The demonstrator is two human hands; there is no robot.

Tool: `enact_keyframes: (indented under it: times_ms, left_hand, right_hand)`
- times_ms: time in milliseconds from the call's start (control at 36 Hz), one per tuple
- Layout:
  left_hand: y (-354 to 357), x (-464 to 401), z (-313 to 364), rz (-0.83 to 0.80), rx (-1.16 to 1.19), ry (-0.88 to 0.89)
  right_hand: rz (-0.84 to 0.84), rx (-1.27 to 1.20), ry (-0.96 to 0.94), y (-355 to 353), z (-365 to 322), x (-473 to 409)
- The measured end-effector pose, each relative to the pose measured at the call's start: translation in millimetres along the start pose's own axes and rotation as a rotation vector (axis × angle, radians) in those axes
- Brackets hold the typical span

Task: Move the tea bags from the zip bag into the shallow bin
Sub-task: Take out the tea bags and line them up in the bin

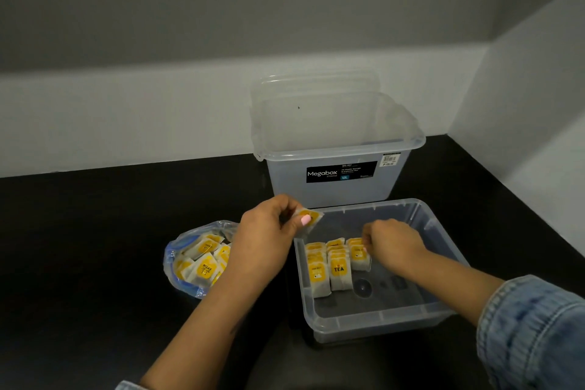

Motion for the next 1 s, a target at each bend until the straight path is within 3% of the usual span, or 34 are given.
enact_keyframes:
  times_ms: [417, 667, 806, 1000]
  left_hand:
    - [40.4, -4.7, 16.3, -0.125, 0.021, 0.012]
    - [62.1, -6.0, 26.6, -0.193, -0.094, 0.038]
    - [73.3, -3.9, 33.0, -0.232, -0.118, 0.065]
    - [57.4, -4.5, 21.2, -0.201, -0.1, 0.041]
  right_hand:
    - [-0.035, -0.097, -0.03, -12.5, 5.1, 14.3]
    - [-0.027, -0.45, -0.187, -67.8, -19.9, 32.8]
    - [0.06, -0.342, -0.215, -79.6, -27.5, 37.5]
    - [-0.02, -0.208, -0.149, -55.0, -12.8, 32.1]
Point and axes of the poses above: each hand's wrist, its own x-axis away from the middle knuckle, its own y-axis out of the palm, z = x × y, the point moved 9 cm from there along -x, towards the middle knuckle, and after that the axes turned 5 degrees about -x, right-handed, at the moved point
